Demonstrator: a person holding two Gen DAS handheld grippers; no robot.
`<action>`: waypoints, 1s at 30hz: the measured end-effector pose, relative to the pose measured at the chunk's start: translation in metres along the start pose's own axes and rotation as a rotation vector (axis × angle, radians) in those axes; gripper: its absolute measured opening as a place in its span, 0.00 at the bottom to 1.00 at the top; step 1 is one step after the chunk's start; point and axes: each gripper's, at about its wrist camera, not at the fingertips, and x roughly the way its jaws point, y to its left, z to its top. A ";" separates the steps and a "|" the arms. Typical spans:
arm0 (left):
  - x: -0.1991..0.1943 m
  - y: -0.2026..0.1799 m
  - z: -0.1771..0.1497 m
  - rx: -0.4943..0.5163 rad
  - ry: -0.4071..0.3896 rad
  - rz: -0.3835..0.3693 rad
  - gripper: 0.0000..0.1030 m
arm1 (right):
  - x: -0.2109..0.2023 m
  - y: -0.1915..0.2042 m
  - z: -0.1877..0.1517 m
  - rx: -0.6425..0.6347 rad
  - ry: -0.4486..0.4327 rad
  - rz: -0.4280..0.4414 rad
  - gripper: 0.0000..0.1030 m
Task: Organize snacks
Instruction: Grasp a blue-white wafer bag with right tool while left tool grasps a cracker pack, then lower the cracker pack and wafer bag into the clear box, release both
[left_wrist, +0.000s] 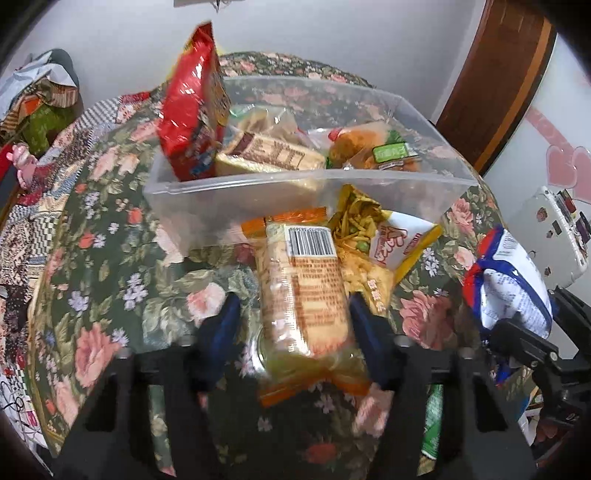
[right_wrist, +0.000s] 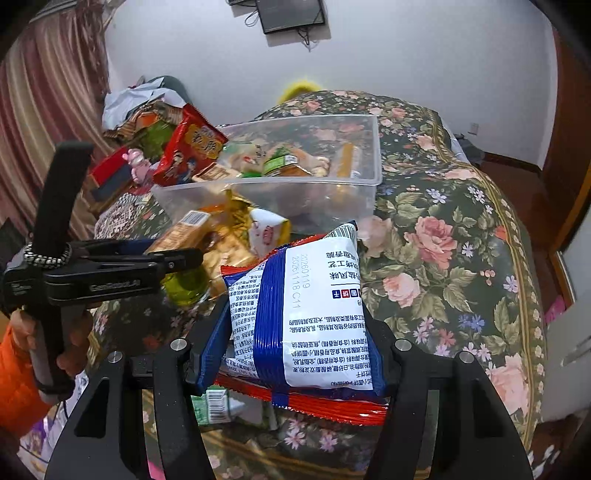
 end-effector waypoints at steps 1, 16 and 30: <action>0.003 0.001 0.001 -0.009 0.002 -0.015 0.41 | 0.001 -0.001 0.000 0.004 0.000 0.001 0.57; -0.051 0.002 0.000 0.009 -0.140 0.018 0.34 | -0.017 -0.001 0.034 0.009 -0.110 0.010 0.57; -0.079 -0.013 0.053 0.044 -0.236 -0.013 0.34 | -0.017 -0.001 0.093 0.010 -0.219 0.012 0.57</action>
